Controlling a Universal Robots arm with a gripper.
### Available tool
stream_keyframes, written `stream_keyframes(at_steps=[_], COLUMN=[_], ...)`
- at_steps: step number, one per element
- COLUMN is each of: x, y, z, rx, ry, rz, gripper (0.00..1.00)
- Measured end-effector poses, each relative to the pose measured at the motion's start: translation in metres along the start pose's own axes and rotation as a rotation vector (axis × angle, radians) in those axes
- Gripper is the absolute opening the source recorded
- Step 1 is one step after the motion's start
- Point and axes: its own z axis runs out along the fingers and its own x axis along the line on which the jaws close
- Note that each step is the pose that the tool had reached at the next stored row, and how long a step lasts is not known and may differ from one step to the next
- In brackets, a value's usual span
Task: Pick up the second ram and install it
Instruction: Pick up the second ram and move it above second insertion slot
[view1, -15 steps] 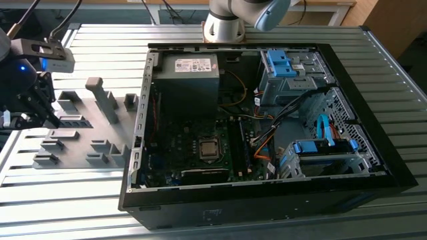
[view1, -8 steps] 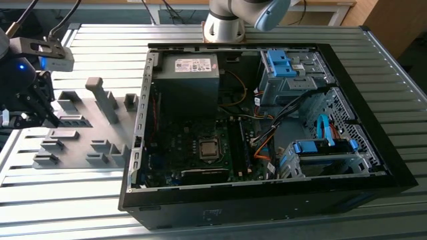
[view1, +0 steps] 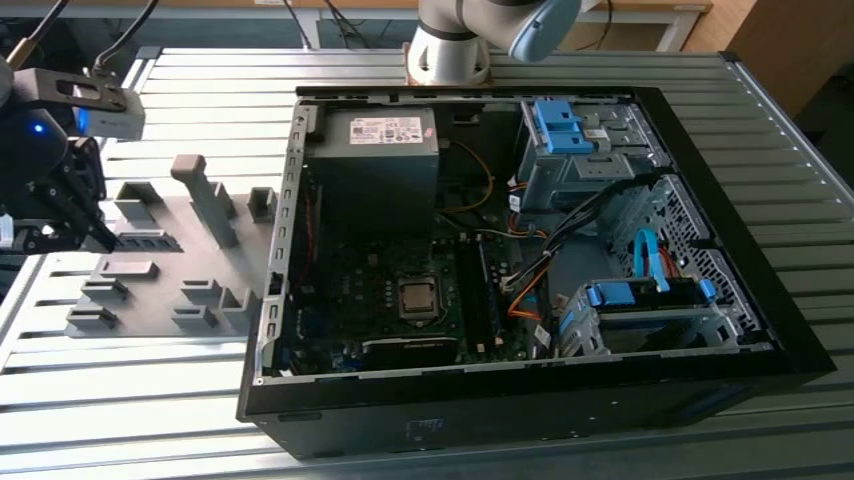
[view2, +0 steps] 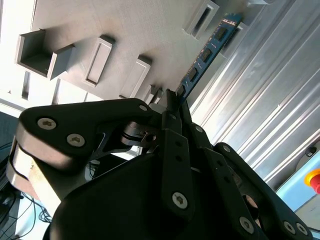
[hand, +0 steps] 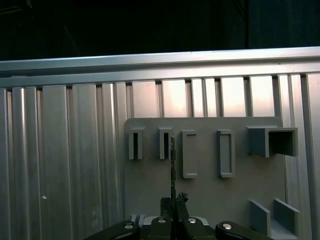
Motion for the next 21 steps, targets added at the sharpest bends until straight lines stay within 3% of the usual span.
stream_keyframes(at_steps=[10, 21], x=[-0.0004, -0.0006], y=[0.0002, 0.0003], z=[-0.0121, -0.0189], rx=[0.0001, 0.0], ry=[-0.0001, 0.0], rz=[0.0, 0.0], gripper=[0.14, 0.14])
